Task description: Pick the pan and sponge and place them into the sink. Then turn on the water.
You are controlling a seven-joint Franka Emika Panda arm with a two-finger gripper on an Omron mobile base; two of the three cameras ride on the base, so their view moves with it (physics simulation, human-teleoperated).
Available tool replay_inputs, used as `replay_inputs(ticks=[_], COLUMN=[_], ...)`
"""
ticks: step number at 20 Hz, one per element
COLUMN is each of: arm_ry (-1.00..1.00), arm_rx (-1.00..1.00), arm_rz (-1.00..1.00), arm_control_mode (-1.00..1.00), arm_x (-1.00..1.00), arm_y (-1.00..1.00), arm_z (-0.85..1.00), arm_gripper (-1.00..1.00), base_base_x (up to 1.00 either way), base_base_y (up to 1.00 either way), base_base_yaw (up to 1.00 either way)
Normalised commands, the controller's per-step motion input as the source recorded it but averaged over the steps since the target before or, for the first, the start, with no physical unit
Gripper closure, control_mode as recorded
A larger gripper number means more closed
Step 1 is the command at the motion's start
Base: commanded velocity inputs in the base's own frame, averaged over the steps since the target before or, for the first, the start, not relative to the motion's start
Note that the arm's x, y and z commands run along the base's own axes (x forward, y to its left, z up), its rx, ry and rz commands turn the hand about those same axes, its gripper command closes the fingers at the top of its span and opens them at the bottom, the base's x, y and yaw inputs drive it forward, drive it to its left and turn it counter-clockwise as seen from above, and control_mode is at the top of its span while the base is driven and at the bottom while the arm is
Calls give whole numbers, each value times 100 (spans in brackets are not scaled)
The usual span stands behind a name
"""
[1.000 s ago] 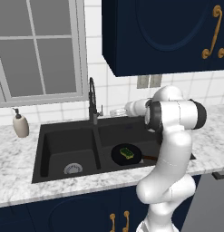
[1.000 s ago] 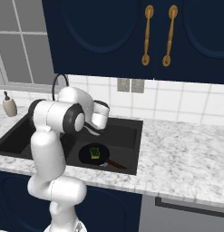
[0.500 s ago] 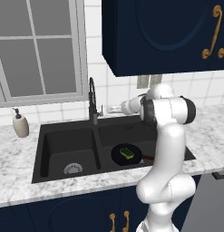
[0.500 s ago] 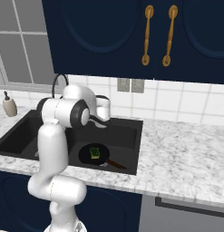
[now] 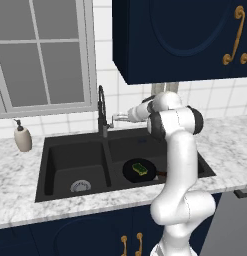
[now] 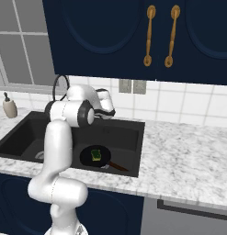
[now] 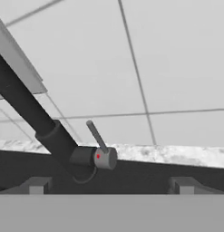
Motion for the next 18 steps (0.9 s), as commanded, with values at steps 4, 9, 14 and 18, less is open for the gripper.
replay_inputs(ticks=[4, 9, 14, 18], arm_ry=[16, 9, 4, 8], arm_rx=[0, 0, 5, 9], arm_rz=[4, 2, 1, 3], arm_control_mode=[-100, -100, -100, -100], arm_x=[51, 41, 37, 36], arm_y=[0, 0, 0, 8], arm_z=[-8, -2, 0, 3], arm_gripper=[-100, -100, -100, -100], base_base_x=[0, 0, 0, 0], base_base_y=[0, 0, 0, 0], base_base_yaw=[0, 0, 0, 0])
